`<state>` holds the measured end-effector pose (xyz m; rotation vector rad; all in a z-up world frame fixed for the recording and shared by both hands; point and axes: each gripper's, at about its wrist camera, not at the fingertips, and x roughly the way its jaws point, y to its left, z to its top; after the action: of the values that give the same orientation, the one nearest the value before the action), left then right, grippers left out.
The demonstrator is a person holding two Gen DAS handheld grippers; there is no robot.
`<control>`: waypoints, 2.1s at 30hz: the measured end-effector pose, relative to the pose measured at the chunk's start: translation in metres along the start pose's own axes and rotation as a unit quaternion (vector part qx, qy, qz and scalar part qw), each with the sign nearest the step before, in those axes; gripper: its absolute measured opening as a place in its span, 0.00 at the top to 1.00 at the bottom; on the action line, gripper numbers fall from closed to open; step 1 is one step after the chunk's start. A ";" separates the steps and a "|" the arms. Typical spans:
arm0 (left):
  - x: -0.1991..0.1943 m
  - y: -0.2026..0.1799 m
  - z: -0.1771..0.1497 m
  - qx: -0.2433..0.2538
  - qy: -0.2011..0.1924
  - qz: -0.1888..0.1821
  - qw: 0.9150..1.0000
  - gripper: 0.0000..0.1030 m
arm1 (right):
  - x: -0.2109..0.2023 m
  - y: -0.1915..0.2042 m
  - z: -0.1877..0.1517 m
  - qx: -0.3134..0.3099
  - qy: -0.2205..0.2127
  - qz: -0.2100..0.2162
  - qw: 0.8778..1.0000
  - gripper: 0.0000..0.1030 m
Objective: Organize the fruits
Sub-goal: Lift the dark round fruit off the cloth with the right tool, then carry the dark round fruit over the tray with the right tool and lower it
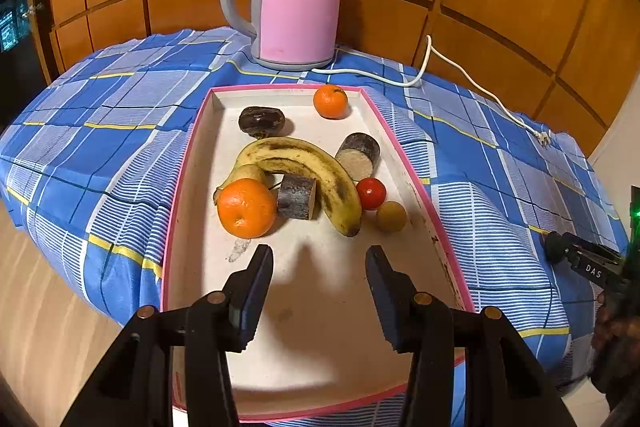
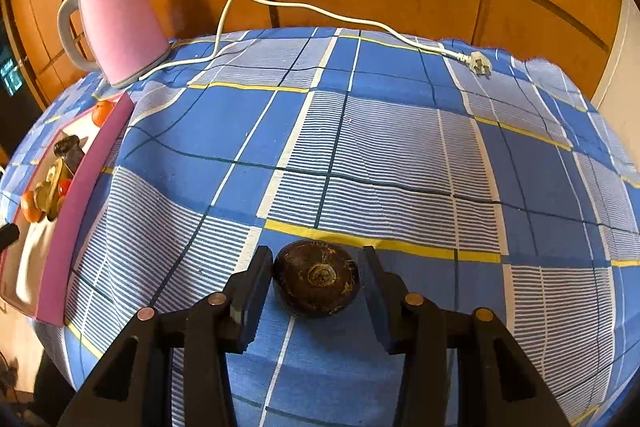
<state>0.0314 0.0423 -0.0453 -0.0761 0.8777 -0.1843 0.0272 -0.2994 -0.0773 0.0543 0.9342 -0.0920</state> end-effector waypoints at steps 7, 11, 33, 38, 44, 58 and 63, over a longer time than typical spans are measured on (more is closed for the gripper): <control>-0.004 0.006 0.000 -0.005 -0.002 0.006 1.000 0.52 | -0.008 0.007 -0.003 -0.016 -0.007 -0.017 1.000 0.57; -0.005 0.013 -0.001 -0.011 -0.004 0.012 1.000 0.52 | -0.024 0.014 0.002 -0.018 -0.023 0.000 1.000 0.57; -0.008 0.029 -0.003 -0.038 -0.007 0.025 0.999 0.52 | -0.047 0.166 0.002 -0.193 -0.013 0.172 0.966 0.94; -0.006 0.028 -0.005 -0.039 -0.002 0.018 0.999 0.52 | -0.033 0.138 0.011 -0.163 -0.010 0.141 0.976 0.94; -0.004 0.025 -0.006 -0.043 -0.001 0.011 0.999 0.52 | -0.072 0.064 -0.007 -0.139 0.007 0.113 0.984 0.70; -0.006 0.023 -0.004 -0.030 -0.003 0.016 0.999 0.50 | -0.031 0.143 -0.027 -0.236 0.040 0.151 0.959 0.43; -0.009 0.023 -0.003 -0.029 -0.006 0.017 0.999 0.48 | -0.015 0.155 -0.028 -0.266 0.063 0.136 0.952 0.55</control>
<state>0.0270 0.0671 -0.0435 -0.1164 0.8723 -0.1264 0.0117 -0.1423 -0.0810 -0.3134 1.0437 0.4242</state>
